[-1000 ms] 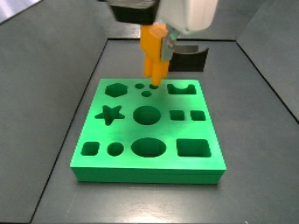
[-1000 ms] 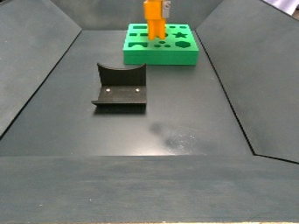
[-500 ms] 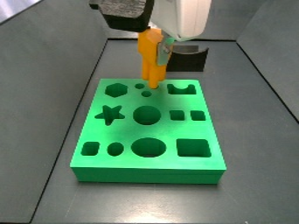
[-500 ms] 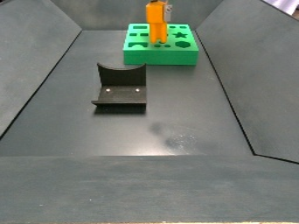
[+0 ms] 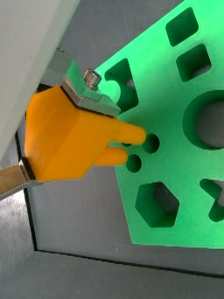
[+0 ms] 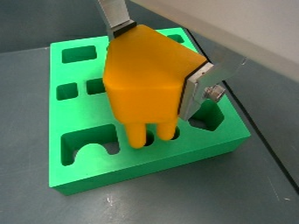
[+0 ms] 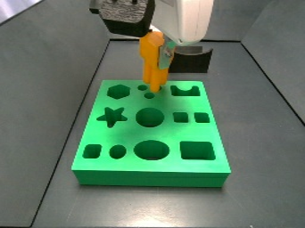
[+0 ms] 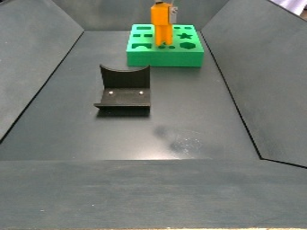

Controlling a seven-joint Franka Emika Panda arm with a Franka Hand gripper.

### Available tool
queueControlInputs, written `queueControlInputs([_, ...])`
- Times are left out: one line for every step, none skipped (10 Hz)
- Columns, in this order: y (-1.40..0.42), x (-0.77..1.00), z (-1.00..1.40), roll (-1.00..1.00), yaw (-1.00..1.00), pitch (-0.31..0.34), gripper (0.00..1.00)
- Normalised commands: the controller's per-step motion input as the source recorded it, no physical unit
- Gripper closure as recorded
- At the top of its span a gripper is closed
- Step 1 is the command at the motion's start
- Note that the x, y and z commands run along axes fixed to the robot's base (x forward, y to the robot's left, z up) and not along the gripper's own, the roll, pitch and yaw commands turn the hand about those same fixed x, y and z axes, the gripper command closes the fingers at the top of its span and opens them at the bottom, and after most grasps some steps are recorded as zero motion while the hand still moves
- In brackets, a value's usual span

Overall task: Pick up the 3 prong object. Move up. Move to above the board. Insert the 3 prong object.
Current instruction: Insert the 3 prong object.

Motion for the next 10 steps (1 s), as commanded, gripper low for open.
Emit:
queueControlInputs([-0.04, 0.0, -0.08, 0.0, 0.0, -0.019, 1.0])
queueControlInputs([-0.03, -0.01, -0.08, 0.0, 0.0, -0.019, 1.0])
queueControlInputs([-0.04, -0.01, -0.08, 0.0, 0.0, -0.019, 1.0])
queueControlInputs([-0.03, -0.01, -0.07, 0.0, 0.0, -0.017, 1.0])
queueControlInputs([-0.03, -0.01, -0.07, 0.0, 0.0, -0.019, 1.0])
queueControlInputs([-0.02, 0.0, -0.09, 0.0, 0.0, -0.016, 1.0])
queueControlInputs([0.0, 0.0, -0.11, 0.01, 0.0, -0.011, 1.0])
queueControlInputs([0.0, -0.04, -0.13, 0.03, 0.02, -0.011, 1.0])
queueControlInputs([0.0, -0.05, -0.12, 0.05, 0.03, -0.009, 1.0])
queueControlInputs([0.0, -0.09, -0.1, 0.05, 0.02, -0.011, 1.0])
